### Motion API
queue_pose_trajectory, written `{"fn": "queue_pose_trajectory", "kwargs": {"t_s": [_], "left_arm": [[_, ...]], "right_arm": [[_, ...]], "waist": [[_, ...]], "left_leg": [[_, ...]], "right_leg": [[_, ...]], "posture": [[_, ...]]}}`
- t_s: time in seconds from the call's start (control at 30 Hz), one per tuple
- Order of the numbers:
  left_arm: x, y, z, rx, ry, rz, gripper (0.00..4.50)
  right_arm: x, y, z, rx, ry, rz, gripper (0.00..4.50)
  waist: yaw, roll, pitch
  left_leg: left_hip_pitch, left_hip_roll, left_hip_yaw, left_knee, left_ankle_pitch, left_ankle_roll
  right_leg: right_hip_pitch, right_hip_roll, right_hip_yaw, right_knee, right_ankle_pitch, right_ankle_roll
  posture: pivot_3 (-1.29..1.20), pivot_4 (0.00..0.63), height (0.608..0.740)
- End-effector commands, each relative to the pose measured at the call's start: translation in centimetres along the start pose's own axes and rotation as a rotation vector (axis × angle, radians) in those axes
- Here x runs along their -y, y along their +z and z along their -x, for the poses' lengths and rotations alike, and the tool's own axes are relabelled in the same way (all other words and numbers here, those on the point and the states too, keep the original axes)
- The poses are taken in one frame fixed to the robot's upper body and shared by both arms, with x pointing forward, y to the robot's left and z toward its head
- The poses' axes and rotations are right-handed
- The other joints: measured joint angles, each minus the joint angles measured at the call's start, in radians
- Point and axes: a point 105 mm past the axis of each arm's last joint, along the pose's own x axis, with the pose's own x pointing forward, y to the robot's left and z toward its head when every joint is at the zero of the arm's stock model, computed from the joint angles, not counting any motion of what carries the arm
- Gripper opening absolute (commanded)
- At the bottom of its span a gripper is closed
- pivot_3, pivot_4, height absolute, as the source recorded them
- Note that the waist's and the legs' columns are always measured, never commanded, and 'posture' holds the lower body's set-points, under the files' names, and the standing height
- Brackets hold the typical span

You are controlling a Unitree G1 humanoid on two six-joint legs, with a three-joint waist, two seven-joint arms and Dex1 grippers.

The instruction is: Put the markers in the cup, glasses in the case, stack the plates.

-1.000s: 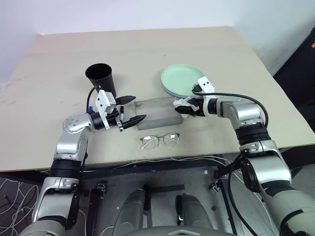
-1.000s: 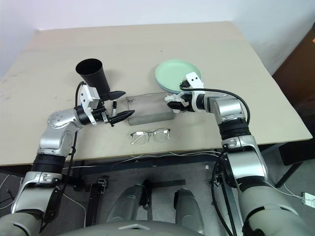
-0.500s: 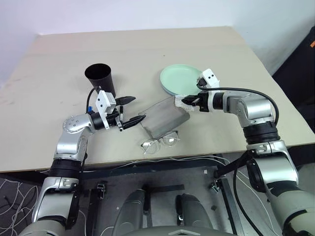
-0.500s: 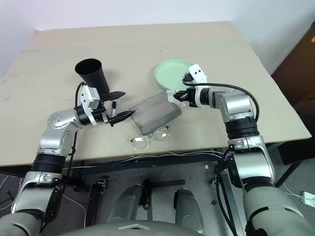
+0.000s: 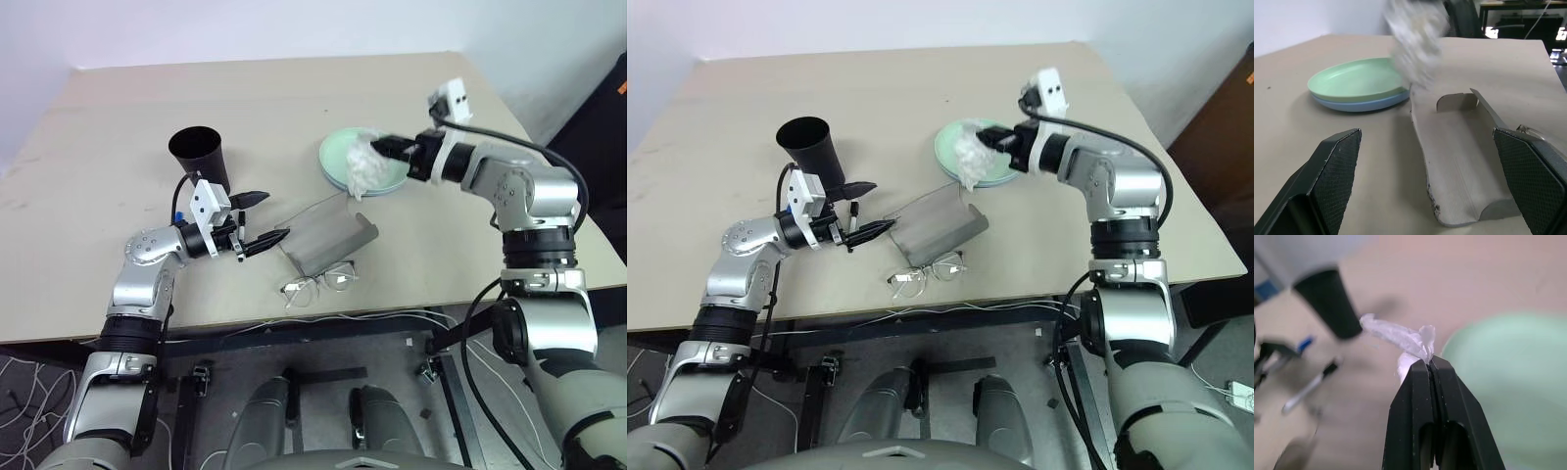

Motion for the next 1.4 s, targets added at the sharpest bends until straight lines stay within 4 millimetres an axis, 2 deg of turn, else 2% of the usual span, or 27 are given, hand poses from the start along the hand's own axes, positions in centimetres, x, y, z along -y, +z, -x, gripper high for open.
{"fn": "queue_pose_trajectory", "kwargs": {"t_s": [0.03,0.13,0.4,0.6,0.73,0.8,0.87,0.93,1.03,1.23,1.4], "left_arm": [[-0.7,1.3,0.4,0.023,0.021,-0.060,4.50],[-0.6,1.4,0.6,0.022,0.027,-0.064,4.50],[-0.6,1.3,1.2,0.016,0.052,-0.068,4.50],[-0.5,1.1,1.4,0.010,0.061,-0.067,4.50],[-0.5,1.0,1.5,0.007,0.064,-0.066,4.50],[-0.6,1.0,1.6,0.006,0.066,-0.066,4.50],[-0.7,1.0,1.6,0.006,0.066,-0.066,4.50],[-0.7,1.0,1.6,0.006,0.064,-0.067,4.50],[-0.8,1.0,1.4,0.007,0.061,-0.070,4.50],[-0.7,0.7,1.2,-0.010,0.045,-0.078,4.50],[-0.3,0.0,0.7,-0.050,0.032,-0.074,4.50]], "right_arm": [[2.1,2.8,-0.8,0.114,-0.128,0.029,0.02],[3.5,2.8,-1.7,0.117,-0.207,0.040,0.02],[3.8,-1.0,-4.1,-0.020,-0.249,0.070,0.02],[2.9,-1.7,-5.0,-0.038,-0.206,0.100,1.95],[2.7,0.7,-4.4,0.041,-0.168,0.108,3.36],[2.1,2.0,-3.7,0.071,-0.093,0.114,3.98],[0.6,2.8,-2.7,0.071,0.046,0.122,3.98],[-0.9,2.7,-1.6,0.034,0.173,0.121,3.98],[-2.6,1.1,0.4,-0.068,0.315,0.175,3.98],[-3.9,-3.1,3.1,-0.270,0.411,0.295,3.98],[-2.9,-4.1,2.9,-0.296,0.322,0.308,3.98]], "waist": [[0.000,0.000,0.000],[0.000,0.000,0.000],[-0.002,0.000,0.000],[-0.002,0.000,0.000],[-0.001,0.000,0.000],[0.001,0.001,0.000],[0.003,0.001,0.001],[0.004,0.001,0.000],[0.005,0.000,0.000],[0.003,0.001,0.000],[0.002,0.000,0.000]], "left_leg": [[0.000,0.000,0.000,0.000,0.000,0.000],[0.000,0.000,0.000,0.000,0.000,0.000],[0.000,0.000,0.000,0.000,0.000,0.000],[0.000,0.000,0.000,0.000,0.000,0.000],[0.000,0.000,0.000,0.000,0.000,0.000],[0.000,0.000,0.000,-0.001,0.000,0.000],[0.000,0.000,0.000,-0.001,0.000,0.000],[-0.001,0.000,0.000,-0.001,0.000,0.000],[-0.001,0.001,0.000,-0.001,0.000,0.000],[-0.001,0.001,0.001,-0.001,0.000,0.000],[-0.001,0.001,0.001,0.000,0.000,0.000]], "right_leg": [[0.000,0.000,0.000,0.000,0.000,0.000],[0.000,0.000,0.000,0.000,0.000,0.000],[0.000,0.001,0.000,0.000,0.002,0.003],[-0.001,0.001,0.000,0.001,0.002,0.003],[-0.001,0.002,0.000,0.001,0.002,0.003],[-0.001,0.002,0.000,0.001,0.002,0.003],[-0.001,0.002,0.000,0.001,0.002,0.003],[-0.002,0.001,0.000,0.001,0.002,0.003],[-0.001,0.001,0.000,0.000,0.002,0.003],[-0.001,0.000,0.001,0.000,0.000,0.000],[-0.002,-0.003,0.000,0.000,0.000,-0.001]], "posture": [[0.00,0.150,0.727],[0.00,0.150,0.727],[0.00,0.150,0.727],[0.00,0.150,0.727],[0.00,0.150,0.727],[0.00,0.150,0.727],[0.00,0.150,0.727],[0.00,0.150,0.727],[0.00,0.150,0.727],[0.00,0.150,0.727],[0.00,0.150,0.727]]}}
